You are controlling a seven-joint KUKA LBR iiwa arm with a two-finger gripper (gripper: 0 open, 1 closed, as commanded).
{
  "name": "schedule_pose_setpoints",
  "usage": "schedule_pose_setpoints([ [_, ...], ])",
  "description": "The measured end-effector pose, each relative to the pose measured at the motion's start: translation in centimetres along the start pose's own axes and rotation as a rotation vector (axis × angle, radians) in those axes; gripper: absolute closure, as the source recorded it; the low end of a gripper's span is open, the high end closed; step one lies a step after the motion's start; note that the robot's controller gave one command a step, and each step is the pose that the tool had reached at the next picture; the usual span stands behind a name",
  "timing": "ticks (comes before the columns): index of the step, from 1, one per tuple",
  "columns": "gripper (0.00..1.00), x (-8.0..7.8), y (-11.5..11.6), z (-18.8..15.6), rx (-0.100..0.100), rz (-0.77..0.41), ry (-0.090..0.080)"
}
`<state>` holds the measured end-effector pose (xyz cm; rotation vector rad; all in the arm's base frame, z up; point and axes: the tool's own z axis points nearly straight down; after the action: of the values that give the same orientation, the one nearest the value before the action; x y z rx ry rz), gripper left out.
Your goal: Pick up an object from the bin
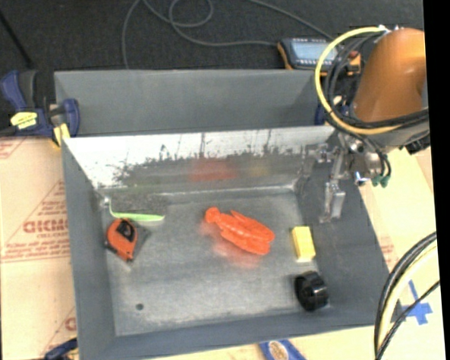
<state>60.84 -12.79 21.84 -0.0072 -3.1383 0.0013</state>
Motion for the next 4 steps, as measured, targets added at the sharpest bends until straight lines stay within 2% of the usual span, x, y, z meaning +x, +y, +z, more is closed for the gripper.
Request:
schedule_pose_setpoints([
  [1, 0.00, -0.1, 0.1, -0.5, 0.001, -0.002, -0.008],
  [2, 0.00, 0.9, 3.7, 3.6, 0.000, 0.072, -0.012],
  [3, 0.00, 3.3, 5.2, 7.3, -0.003, 0.064, -0.007],
  [4, 0.00, -0.6, 7.9, 11.4, 0.003, -0.082, -0.012],
])
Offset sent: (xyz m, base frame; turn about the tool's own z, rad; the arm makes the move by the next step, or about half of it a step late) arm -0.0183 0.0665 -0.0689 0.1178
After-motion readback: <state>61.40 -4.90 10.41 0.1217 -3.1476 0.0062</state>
